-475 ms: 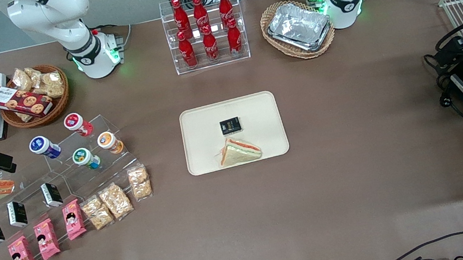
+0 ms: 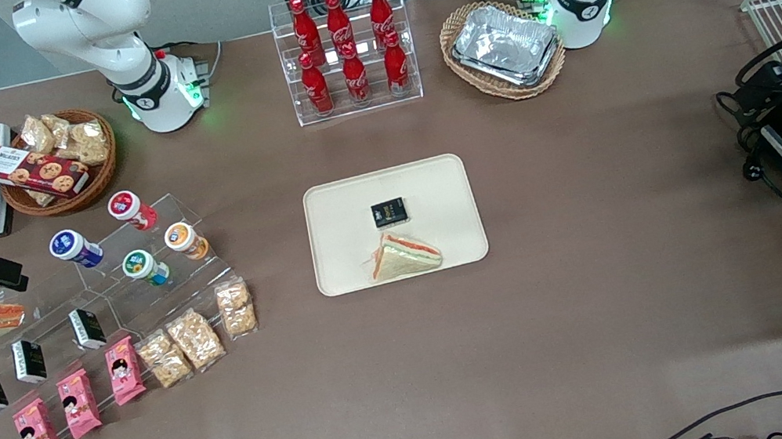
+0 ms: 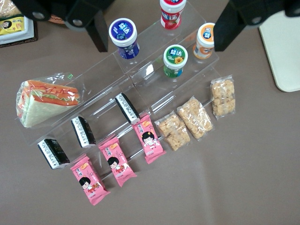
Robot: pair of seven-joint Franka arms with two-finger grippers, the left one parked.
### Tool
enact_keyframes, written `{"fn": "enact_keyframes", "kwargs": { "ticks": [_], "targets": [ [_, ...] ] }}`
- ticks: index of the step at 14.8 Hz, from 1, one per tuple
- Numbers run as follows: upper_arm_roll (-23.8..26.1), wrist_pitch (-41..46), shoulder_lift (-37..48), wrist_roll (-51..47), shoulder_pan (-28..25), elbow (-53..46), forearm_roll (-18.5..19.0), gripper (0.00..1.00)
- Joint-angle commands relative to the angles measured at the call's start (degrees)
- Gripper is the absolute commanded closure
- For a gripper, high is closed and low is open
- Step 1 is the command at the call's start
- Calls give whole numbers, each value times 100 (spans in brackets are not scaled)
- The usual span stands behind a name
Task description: Place green gum on tray
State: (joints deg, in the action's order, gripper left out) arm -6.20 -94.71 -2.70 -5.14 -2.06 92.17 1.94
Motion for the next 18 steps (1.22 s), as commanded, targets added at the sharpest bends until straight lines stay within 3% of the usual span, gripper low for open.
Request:
{"fn": "enact_keyframes", "kwargs": {
  "ticks": [1,6,10,14,18],
  "targets": [
    [-13,75,-19,83,21,-103,-168,0],
    [-39,110,68,223,74,20,-343,0],
    [-66,-74,1155,699,153,1466,-414,0],
    [-22,-986,2501,576,101,3339,-414,0],
    [127,-1251,2477,391,65,3413,-405,0]
  ]
}}
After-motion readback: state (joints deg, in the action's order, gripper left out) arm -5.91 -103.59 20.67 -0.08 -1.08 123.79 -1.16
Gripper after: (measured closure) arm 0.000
